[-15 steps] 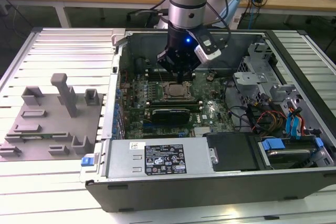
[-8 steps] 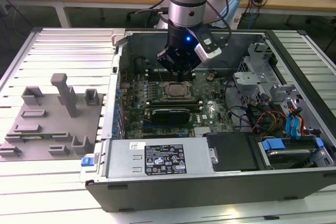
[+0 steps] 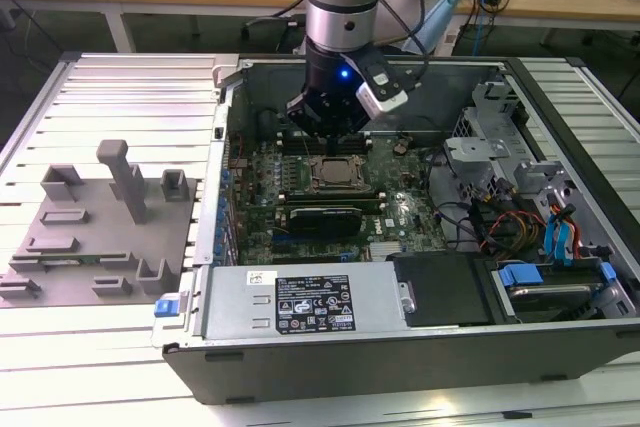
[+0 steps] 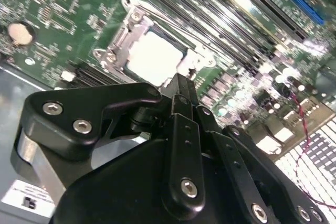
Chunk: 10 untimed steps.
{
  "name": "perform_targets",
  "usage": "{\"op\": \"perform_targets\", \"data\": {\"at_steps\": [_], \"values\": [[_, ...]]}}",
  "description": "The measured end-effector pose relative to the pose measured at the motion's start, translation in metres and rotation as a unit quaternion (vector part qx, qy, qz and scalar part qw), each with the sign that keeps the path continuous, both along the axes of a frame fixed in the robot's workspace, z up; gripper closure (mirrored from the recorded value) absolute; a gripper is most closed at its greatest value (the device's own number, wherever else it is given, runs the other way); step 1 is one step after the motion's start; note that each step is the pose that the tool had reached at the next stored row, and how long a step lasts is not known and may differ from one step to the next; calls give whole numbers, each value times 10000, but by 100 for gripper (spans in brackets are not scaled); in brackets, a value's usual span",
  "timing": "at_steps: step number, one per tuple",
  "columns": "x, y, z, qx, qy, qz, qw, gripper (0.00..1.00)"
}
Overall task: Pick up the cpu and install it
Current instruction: 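Install the first cpu locking lever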
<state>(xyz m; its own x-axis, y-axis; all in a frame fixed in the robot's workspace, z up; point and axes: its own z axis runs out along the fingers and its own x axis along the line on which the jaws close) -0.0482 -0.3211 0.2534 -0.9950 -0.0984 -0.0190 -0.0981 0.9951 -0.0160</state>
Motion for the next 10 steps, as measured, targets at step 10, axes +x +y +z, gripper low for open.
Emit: {"op": "perform_targets", "data": {"at_steps": [10], "values": [[-337, 0, -6, 0, 0, 0, 10000, 89]]}}
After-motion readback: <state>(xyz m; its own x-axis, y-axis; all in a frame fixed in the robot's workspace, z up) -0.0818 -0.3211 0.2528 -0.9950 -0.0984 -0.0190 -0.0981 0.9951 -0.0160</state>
